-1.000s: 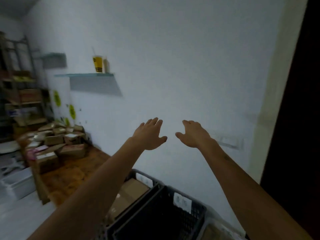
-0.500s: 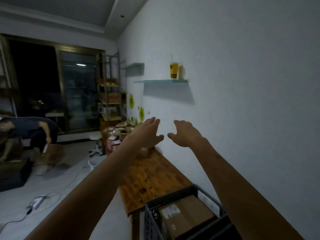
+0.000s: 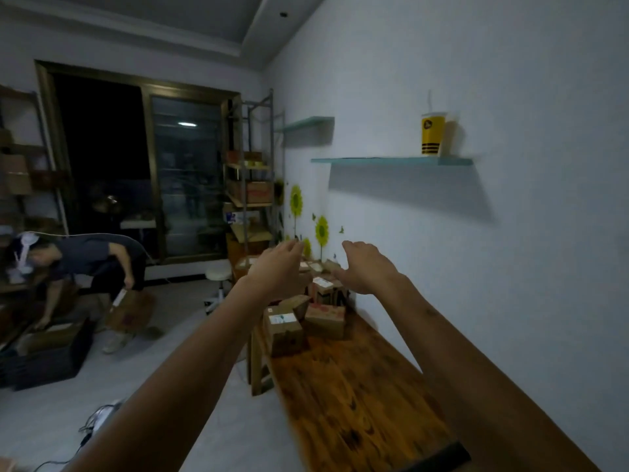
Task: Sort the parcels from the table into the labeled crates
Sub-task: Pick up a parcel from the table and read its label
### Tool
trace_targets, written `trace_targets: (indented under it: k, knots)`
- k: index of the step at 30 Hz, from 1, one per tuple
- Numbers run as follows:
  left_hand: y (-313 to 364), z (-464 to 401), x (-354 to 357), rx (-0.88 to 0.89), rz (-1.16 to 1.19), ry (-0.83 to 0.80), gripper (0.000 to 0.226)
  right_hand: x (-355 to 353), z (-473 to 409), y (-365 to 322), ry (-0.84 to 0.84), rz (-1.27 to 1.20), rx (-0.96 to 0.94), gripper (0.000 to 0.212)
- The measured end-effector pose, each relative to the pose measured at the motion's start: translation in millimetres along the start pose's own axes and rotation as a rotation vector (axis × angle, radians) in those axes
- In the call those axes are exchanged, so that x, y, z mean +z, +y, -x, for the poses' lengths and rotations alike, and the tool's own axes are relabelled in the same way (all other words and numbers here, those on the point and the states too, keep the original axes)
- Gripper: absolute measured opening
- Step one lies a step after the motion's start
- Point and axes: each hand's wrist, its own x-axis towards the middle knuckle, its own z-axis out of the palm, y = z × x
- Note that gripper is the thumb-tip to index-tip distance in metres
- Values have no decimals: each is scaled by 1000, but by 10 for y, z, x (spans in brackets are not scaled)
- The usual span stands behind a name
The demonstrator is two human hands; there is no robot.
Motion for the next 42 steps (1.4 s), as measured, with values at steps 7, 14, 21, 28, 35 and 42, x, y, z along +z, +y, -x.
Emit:
trace_targets:
  k: [7, 14, 21, 28, 35, 42]
  knots:
    - [-1194, -997, 468, -46, 17, -12, 69, 729, -1583, -387, -7, -64, -10, 59]
    - [-2641, -2009, 883, -203, -9, -55, 71, 1511, -3332, -784, -56, -171, -41, 61]
    - [-3789, -3033, 1113, -254, 25, -67, 70, 2025, -4772, -1302, -58, -185, -102, 62]
    - [-5024, -4104, 1941, -204, 117, -52, 70, 2967, -6151, -1521, -83, -224, -44, 48]
    - [-5855, -5293, 3025, -142, 199, -258, 68, 3751, -6906, -1355, -133, -345, 187, 48]
    - [-5692, -6115, 4270, 106, 283, -500, 55, 4741, -6852, -644, -139, -519, 603, 53]
